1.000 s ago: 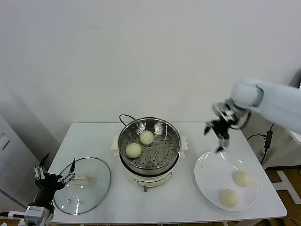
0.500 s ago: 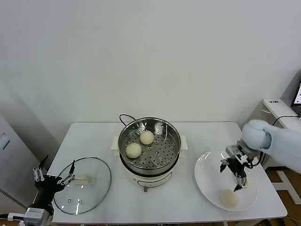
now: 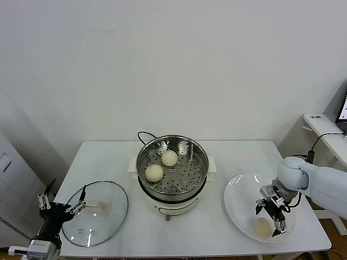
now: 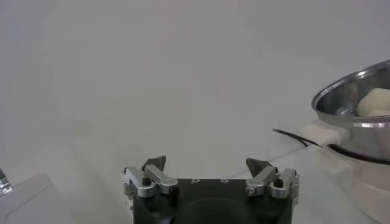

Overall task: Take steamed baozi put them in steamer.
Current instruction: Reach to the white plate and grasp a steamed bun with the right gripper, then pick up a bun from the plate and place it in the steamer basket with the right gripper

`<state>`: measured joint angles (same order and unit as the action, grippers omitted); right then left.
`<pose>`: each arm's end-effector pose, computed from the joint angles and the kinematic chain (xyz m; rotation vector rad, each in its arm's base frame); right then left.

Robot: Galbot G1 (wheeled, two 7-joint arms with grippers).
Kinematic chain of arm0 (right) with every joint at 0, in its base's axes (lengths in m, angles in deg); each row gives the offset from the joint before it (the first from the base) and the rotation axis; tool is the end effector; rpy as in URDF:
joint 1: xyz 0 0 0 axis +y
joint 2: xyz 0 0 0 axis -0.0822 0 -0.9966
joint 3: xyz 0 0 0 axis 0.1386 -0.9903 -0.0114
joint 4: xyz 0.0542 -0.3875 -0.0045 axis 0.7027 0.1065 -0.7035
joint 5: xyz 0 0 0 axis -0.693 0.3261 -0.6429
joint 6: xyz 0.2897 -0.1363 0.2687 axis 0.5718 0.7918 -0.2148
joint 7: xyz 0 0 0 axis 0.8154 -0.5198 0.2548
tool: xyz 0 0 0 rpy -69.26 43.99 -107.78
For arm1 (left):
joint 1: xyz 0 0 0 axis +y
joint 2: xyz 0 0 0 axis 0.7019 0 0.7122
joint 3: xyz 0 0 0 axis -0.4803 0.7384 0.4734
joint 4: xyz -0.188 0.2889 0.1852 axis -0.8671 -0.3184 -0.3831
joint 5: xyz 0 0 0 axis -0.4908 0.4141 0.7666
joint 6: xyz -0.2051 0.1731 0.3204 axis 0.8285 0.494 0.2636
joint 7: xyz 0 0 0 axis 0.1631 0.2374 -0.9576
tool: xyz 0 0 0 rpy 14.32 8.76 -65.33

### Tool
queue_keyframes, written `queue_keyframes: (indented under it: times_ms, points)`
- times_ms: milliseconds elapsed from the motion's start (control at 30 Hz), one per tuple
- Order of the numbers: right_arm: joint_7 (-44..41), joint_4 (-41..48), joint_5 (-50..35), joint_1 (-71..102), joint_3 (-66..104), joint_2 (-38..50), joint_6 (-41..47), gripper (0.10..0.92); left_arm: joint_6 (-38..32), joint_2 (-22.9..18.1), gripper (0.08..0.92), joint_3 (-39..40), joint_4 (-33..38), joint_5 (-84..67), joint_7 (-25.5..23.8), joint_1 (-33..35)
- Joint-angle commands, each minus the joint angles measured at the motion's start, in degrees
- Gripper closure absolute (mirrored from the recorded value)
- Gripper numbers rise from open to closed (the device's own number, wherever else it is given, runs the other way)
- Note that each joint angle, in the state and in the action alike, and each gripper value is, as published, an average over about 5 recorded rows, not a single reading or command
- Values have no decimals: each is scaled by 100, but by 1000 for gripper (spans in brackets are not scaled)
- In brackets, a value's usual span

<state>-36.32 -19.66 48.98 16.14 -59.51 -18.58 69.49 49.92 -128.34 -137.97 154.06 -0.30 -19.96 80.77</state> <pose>0.4965 -0.1965 -0.2631 1.5286 -1.0202 1.2621 0.1798 0.1191 -0.2762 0.0854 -2.9886 -0.6985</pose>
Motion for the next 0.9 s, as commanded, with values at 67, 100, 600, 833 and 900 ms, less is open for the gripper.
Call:
queue_keyframes:
  times_ms: [67,100,600,833,900]
  points:
    - [81,86,227,377,211,11,-19,293,-14,-13,177,-1,7,7,-1,21]
    - [80,89,240,386,221,8,-17,313,-17,-17,177,-2,8,8,-2,25]
    - [-12,280,-748,-1843,-695,-248,-115,647,-7,-24,177,-5,55,3,0,-17]
    - [-201,1097,-1374,-3968,-1332,-1402,-840,649,-10,-76,177,28,62,3,5,-59]
    - [-215,1227,-1585,-4329,-1336,-1821,-1063,647,-21,-80,177,18,51,-8,4,-57]
